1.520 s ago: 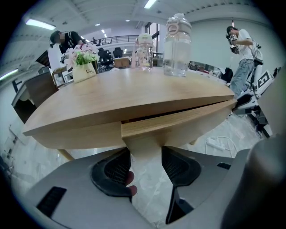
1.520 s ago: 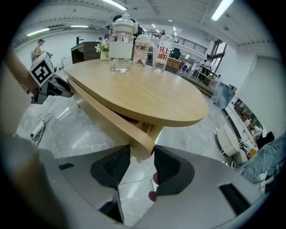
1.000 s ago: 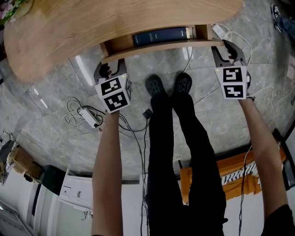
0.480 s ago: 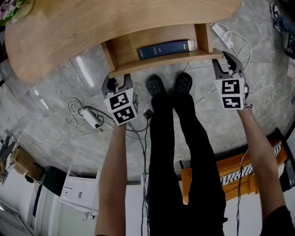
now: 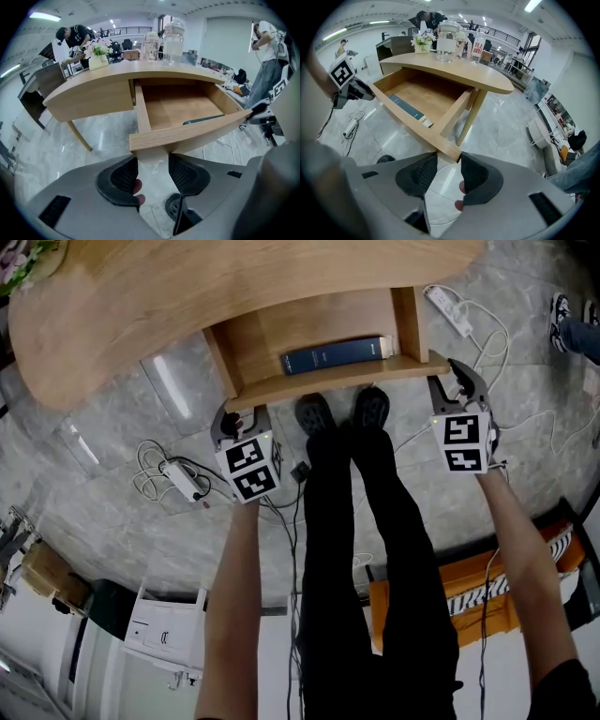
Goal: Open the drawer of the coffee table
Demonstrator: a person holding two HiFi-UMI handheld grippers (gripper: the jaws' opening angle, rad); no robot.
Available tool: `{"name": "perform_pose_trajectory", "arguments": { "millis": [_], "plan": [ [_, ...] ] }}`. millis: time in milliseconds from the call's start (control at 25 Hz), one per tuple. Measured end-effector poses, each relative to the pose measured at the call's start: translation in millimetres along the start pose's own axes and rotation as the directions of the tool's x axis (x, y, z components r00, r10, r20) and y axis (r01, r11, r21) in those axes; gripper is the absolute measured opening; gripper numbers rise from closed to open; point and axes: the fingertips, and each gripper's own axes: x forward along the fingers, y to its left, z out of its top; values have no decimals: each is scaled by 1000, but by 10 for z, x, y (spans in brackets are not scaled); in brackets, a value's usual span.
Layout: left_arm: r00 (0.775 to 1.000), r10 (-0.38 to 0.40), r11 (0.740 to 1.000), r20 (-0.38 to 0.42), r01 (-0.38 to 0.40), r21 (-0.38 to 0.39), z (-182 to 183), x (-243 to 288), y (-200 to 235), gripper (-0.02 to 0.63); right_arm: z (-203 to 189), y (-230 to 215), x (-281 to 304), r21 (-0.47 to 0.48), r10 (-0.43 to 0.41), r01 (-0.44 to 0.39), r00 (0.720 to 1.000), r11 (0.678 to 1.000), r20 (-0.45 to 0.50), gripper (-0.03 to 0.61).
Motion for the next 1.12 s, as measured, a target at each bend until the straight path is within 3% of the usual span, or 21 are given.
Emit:
{"name": "perform_pose_trajectory", "arguments": {
  "millis": [600, 1000, 1120],
  "plan": [
    [999, 4, 1000, -42, -5, -26, -94, 117, -16, 212, -91, 40, 109, 10, 0, 0, 1000, 1000, -25, 159],
    [1000, 4, 1000, -27, -4, -14, -103, 147, -24, 213, -107, 45, 143, -1, -3, 3, 1000, 1000, -22, 158],
    [999, 1, 1000, -35, 0, 21, -127, 160, -16, 213, -112, 50, 147, -20, -8, 7, 1000, 1000, -25, 160]
  ]
}}
